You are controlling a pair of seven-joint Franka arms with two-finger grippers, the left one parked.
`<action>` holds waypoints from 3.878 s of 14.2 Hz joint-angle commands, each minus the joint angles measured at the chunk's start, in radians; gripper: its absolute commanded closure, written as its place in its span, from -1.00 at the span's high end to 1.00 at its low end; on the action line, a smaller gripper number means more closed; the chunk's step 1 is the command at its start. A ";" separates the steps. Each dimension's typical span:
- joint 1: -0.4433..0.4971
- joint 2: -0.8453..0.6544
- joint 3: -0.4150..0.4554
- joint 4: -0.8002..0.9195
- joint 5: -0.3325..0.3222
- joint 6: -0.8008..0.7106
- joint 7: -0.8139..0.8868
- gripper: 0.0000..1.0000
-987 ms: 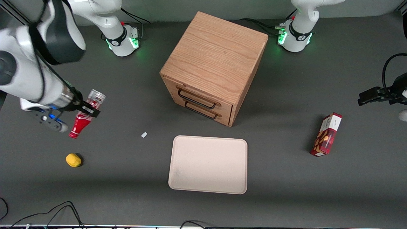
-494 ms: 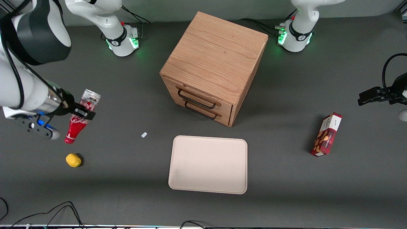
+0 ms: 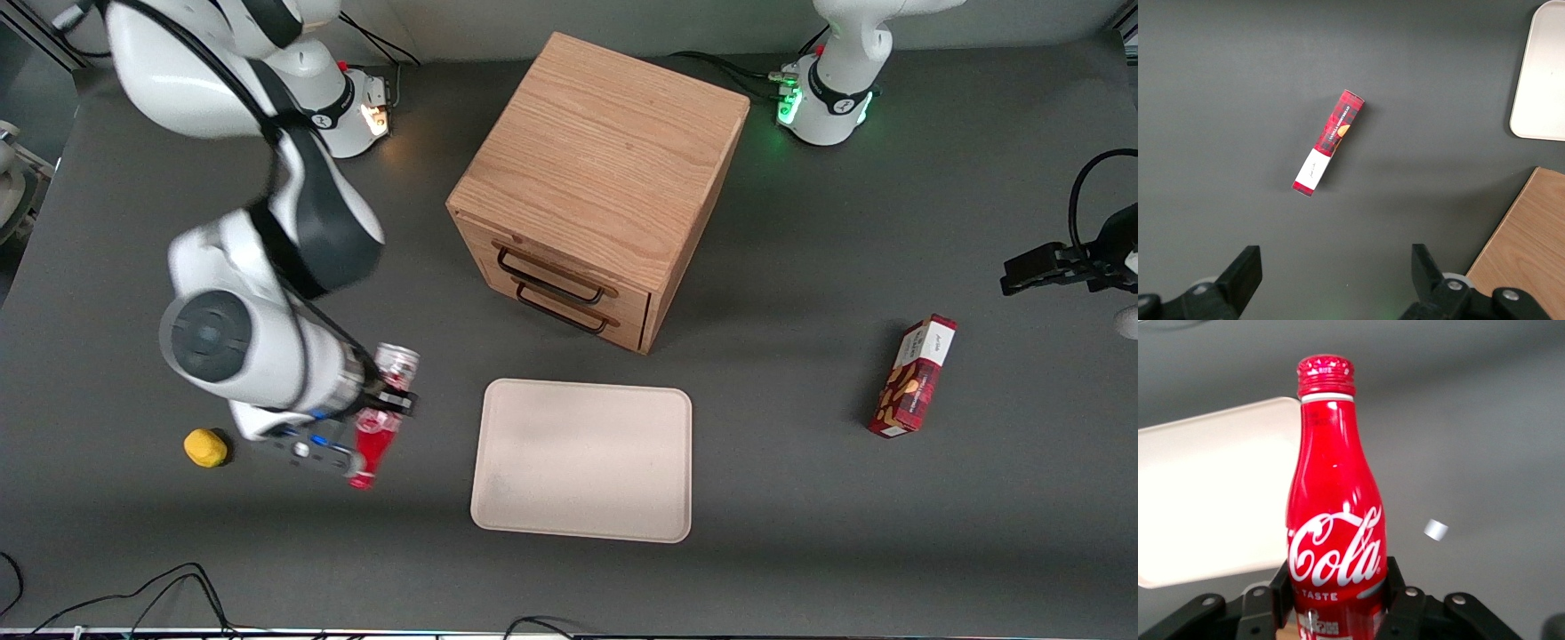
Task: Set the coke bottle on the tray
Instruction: 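Carry the upright bottle over the cream tray with the right gripper, then lower the bottle onto the tray and hold it with the right gripper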
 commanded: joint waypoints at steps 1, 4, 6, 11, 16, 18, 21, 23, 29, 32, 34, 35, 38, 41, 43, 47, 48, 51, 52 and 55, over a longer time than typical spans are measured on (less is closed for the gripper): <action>0.051 0.136 -0.014 0.087 0.003 0.094 -0.054 -1.00; 0.122 0.213 -0.077 0.086 0.001 0.163 -0.090 -1.00; 0.128 0.247 -0.082 0.086 0.000 0.207 -0.102 -1.00; 0.130 0.308 -0.085 0.083 -0.002 0.296 -0.104 -1.00; 0.133 0.344 -0.086 0.078 -0.004 0.381 -0.105 -1.00; 0.143 0.361 -0.097 0.077 -0.008 0.406 -0.107 -1.00; 0.151 0.361 -0.111 0.075 -0.008 0.406 -0.113 -0.20; 0.153 0.361 -0.112 0.074 -0.010 0.406 -0.110 1.00; 0.151 0.359 -0.112 0.074 -0.010 0.406 -0.111 1.00; 0.151 0.358 -0.112 0.074 -0.010 0.404 -0.110 1.00; 0.151 0.356 -0.112 0.074 -0.010 0.402 -0.110 1.00; 0.150 0.356 -0.112 0.074 -0.010 0.399 -0.110 1.00; 0.147 0.348 -0.112 0.074 -0.010 0.389 -0.110 1.00; 0.139 0.318 -0.109 0.074 -0.007 0.334 -0.111 1.00; 0.131 0.278 -0.106 0.074 0.001 0.268 -0.113 1.00; 0.081 0.125 -0.086 -0.012 0.006 0.127 -0.116 1.00; 0.052 0.053 -0.067 -0.090 0.007 0.099 -0.136 1.00; -0.106 -0.224 0.039 -0.389 0.009 0.085 -0.244 1.00; -0.176 -0.307 0.076 -0.481 0.009 0.083 -0.293 1.00; -0.409 -0.541 0.209 -0.698 0.007 0.053 -0.396 1.00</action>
